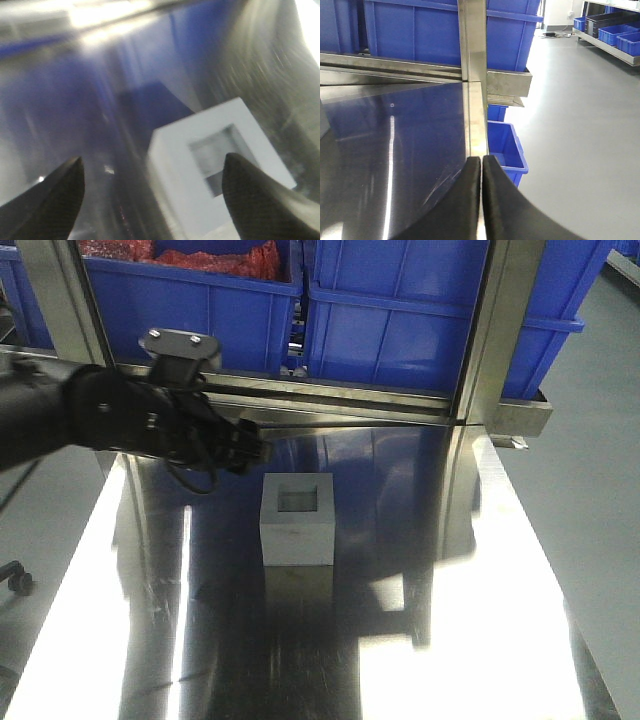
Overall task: Sort gray base to blue bin
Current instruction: 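Reach the left gripper down over the gray square block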
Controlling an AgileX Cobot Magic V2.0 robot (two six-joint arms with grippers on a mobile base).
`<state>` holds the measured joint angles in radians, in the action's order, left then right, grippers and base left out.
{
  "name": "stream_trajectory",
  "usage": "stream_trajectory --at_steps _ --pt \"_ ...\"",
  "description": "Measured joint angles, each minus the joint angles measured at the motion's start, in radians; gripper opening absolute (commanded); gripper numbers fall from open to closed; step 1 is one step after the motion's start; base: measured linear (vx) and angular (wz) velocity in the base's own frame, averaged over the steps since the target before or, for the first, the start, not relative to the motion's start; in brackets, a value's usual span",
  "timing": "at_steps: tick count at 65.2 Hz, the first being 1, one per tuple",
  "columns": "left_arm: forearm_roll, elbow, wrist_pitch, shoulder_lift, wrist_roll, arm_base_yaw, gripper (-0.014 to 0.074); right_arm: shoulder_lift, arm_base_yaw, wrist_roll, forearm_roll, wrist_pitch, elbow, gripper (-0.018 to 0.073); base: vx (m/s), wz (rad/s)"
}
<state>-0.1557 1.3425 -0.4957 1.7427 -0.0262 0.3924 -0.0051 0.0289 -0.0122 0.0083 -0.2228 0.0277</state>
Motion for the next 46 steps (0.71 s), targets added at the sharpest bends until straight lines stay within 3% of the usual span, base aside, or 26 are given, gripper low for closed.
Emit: stream_trajectory --at_steps 21,46 --pt "-0.122 0.107 -0.028 0.187 -0.009 0.001 0.0559 0.000 0.000 0.000 0.000 0.000 0.000 -0.0005 0.00 0.00" --pt "-0.146 0.115 -0.014 0.268 -0.015 0.001 0.0559 0.000 0.000 0.000 0.000 0.000 0.000 -0.0005 0.00 0.00"
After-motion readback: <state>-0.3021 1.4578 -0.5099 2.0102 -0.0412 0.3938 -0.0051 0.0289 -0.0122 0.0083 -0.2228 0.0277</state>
